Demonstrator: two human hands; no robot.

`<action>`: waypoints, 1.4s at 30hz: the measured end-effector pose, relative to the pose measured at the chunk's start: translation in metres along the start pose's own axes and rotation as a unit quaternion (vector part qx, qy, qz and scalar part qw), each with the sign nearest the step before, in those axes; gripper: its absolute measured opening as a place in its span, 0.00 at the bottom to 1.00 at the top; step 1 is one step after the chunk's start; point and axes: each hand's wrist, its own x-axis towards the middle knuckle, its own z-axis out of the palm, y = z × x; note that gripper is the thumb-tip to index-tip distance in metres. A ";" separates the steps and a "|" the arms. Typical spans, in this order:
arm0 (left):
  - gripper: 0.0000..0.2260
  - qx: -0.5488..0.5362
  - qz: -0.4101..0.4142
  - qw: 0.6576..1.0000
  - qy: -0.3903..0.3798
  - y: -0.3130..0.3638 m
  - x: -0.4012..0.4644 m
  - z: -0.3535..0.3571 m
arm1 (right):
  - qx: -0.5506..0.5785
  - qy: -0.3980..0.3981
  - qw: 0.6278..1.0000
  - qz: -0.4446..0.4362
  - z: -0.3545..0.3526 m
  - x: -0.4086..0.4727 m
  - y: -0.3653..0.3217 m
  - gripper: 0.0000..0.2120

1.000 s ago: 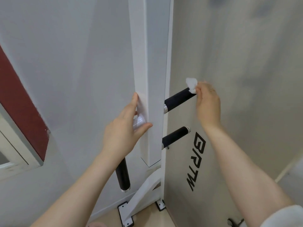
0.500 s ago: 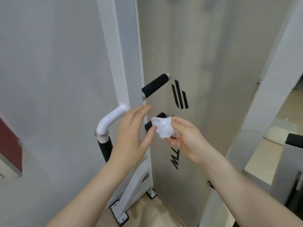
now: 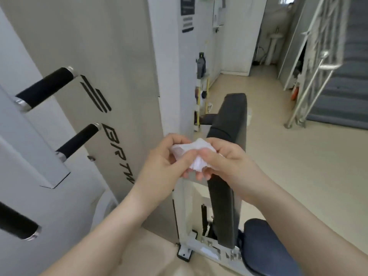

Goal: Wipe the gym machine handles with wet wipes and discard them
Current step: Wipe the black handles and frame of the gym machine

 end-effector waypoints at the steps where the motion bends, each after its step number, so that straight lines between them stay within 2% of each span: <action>1: 0.05 -0.013 0.008 1.000 -0.010 0.005 -0.003 0.019 | 0.003 0.001 1.000 -0.012 -0.017 -0.013 0.001 0.12; 5: 0.03 -0.024 0.027 0.999 -0.041 0.027 -0.022 0.101 | -0.025 0.069 0.997 -0.003 -0.095 -0.067 0.012 0.16; 9: 0.04 0.031 0.015 0.998 -0.058 0.041 -0.034 0.190 | -0.040 0.077 0.996 0.038 -0.174 -0.126 0.016 0.16; 12: 0.04 0.018 0.011 0.997 -0.080 0.053 -0.038 0.256 | 0.041 0.102 0.985 0.133 -0.233 -0.158 0.013 0.13; 14: 0.05 -0.003 0.005 0.997 -0.077 0.059 -0.037 0.295 | 0.116 0.132 0.959 0.221 -0.269 -0.172 0.011 0.11; 15: 0.05 -0.011 0.002 0.997 -0.073 0.061 -0.034 0.312 | 0.130 0.123 0.950 0.256 -0.285 -0.177 0.011 0.13; 17: 0.06 -0.024 -0.009 0.997 -0.068 0.063 -0.024 0.342 | 0.079 0.064 0.948 0.301 -0.316 -0.183 0.018 0.13; 18: 0.07 -0.034 -0.017 0.997 -0.068 0.063 -0.018 0.355 | 0.039 0.042 0.951 0.304 -0.329 -0.185 0.022 0.11; 20: 0.08 -0.057 -0.038 0.995 -0.073 0.060 -0.004 0.379 | -0.007 0.058 0.957 0.285 -0.359 -0.183 0.035 0.09; 22: 0.09 -0.070 -0.060 0.993 -0.073 0.057 0.014 0.402 | 0.000 0.099 0.965 0.241 -0.389 -0.176 0.044 0.30; 24: 0.08 -0.050 -0.063 0.995 -0.060 0.051 0.034 0.422 | -0.021 0.084 0.981 0.176 -0.413 -0.168 0.048 0.28; 25: 0.07 -0.036 -0.061 0.996 -0.049 0.048 0.046 0.432 | -0.068 0.060 0.985 0.145 -0.423 -0.164 0.049 0.24; 27: 0.06 -0.022 -0.052 0.998 -0.019 0.040 0.074 0.451 | -0.159 0.015 0.981 0.106 -0.441 -0.149 0.052 0.15; 28: 0.07 -0.015 -0.042 0.999 -0.001 0.037 0.090 0.459 | -0.200 0.004 0.975 0.096 -0.451 -0.138 0.057 0.13; 31: 0.06 0.010 -0.024 0.999 0.034 0.031 0.138 0.477 | -0.288 -0.012 0.954 0.086 -0.486 -0.097 0.071 0.16; 33: 0.06 0.021 -0.027 0.998 0.047 0.031 0.167 0.482 | -0.273 -0.037 0.958 0.085 -0.513 -0.069 0.076 0.15; 36: 0.08 0.021 -0.042 0.995 0.084 0.032 0.208 0.486 | -0.174 -0.073 0.978 0.086 -0.551 -0.028 0.078 0.16; 40: 0.10 -0.150 -0.118 0.975 0.113 0.030 0.249 0.500 | -0.054 -0.087 0.990 0.099 -0.575 0.032 0.097 0.16; 42: 0.07 -0.131 -0.128 0.973 0.142 0.021 0.263 0.507 | -0.015 -0.091 0.990 0.105 -0.574 0.064 0.112 0.15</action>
